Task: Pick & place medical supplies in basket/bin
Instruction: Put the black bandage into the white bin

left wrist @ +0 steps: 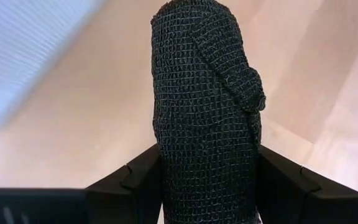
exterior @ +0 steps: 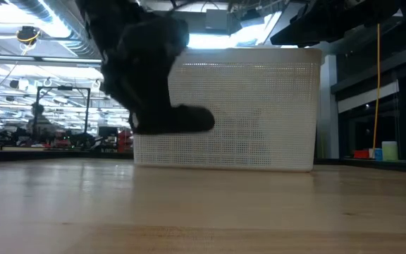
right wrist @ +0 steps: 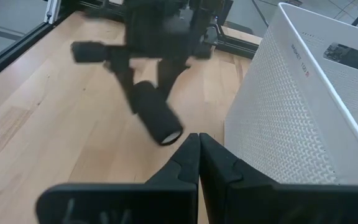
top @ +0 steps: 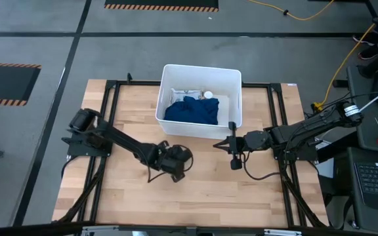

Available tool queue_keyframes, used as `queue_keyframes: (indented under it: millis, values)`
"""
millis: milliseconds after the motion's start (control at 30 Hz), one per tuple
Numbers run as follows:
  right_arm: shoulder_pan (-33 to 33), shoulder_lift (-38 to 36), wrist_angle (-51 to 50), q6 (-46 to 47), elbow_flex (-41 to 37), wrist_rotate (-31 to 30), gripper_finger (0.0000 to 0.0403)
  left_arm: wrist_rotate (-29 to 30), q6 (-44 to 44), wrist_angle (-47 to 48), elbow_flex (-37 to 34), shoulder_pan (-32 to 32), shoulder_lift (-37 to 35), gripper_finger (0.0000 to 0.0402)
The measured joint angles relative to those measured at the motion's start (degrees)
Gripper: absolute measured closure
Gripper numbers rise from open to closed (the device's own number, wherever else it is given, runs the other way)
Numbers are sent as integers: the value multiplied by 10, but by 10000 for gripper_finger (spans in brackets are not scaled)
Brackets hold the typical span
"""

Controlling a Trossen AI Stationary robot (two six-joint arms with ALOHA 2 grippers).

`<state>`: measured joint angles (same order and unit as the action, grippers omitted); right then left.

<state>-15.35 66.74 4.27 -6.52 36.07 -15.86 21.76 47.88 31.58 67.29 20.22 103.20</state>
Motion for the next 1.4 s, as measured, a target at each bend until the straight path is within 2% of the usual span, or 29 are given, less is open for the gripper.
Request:
queue_keyframes:
  millis: [100, 233, 600, 733, 867, 1067, 1400]
  values:
    - [0, 0, 0, 0, 0, 0, 396, 34, -26, 1, -19, 7, -35, 207]
    - [0, 0, -1, 0, 0, 0, 396, 43, -51, -18, -55, 22, -75, 207]
    - [-4, 1, 120, -28, -51, 5, 396, 38, -121, -182, -178, 38, -172, 207]
    - [-13, 7, 100, -8, -58, 20, 395, 45, -151, -212, -204, 38, -198, 207]
    - [-14, 3, 97, 7, -54, 17, 395, 50, -201, -235, -211, 34, -220, 207]
    - [-14, 2, 106, 33, -52, 12, 395, -8, -294, -279, -211, 13, -261, 207]
    - [-14, 1, 117, 37, -52, 11, 395, -9, -427, -273, -211, -16, -362, 207]
